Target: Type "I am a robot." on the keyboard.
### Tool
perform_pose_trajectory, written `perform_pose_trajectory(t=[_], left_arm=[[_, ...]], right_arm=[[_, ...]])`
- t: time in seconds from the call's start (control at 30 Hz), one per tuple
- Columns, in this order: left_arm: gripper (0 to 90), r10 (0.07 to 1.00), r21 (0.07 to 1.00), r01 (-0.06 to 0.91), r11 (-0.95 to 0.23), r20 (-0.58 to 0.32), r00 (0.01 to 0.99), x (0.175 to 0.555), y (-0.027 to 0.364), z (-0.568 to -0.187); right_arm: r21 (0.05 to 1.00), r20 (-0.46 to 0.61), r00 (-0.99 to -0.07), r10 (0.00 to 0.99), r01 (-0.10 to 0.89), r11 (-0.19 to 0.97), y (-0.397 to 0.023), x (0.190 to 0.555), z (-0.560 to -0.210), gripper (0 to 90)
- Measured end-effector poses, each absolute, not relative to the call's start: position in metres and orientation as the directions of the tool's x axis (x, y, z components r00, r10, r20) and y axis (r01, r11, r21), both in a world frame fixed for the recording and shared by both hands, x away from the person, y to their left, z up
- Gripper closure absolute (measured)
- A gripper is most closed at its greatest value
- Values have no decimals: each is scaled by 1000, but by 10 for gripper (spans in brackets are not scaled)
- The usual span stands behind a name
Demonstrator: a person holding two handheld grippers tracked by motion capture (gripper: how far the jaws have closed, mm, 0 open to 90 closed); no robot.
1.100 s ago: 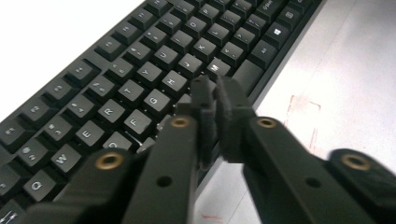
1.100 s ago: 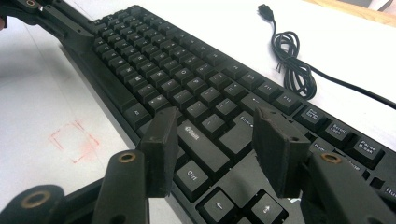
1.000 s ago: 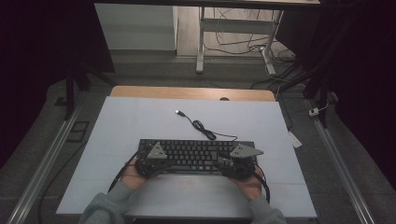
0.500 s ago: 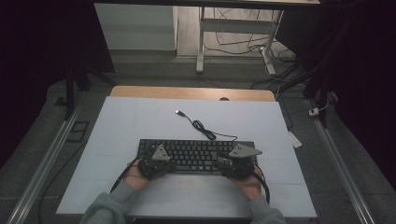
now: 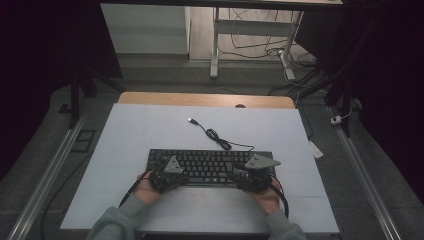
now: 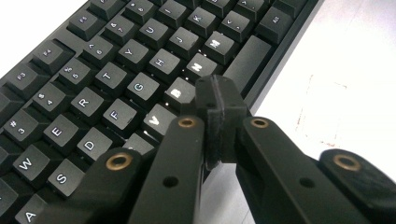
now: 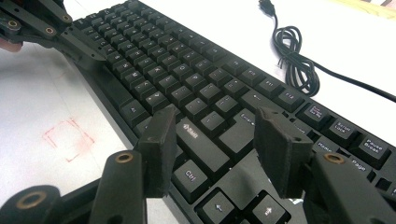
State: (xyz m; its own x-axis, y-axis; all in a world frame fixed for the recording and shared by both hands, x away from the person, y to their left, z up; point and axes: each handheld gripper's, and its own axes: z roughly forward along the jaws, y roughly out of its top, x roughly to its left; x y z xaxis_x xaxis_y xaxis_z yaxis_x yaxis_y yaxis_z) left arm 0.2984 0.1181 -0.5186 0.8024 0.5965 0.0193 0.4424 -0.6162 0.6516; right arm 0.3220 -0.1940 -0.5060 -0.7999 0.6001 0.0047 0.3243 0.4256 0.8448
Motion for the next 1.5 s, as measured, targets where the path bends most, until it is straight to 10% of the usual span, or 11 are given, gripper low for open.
perform_pose_trajectory(t=[0.4, 0.8, 1.5], left_arm=[[879, 663, 756, 450, -475, -29, 748, 294, 142, -496], [510, 745, 784, 505, -361, -82, 662, 297, 162, -489], [440, 788, 788, 518, -333, -69, 611, 301, 178, -488]], right_arm=[[846, 3, -798, 603, 324, 424, -195, 324, -506, 493], [845, -2, -800, 600, 319, 429, -195, 325, -506, 490], [844, -16, -797, 604, 313, 436, -195, 325, -506, 485]])
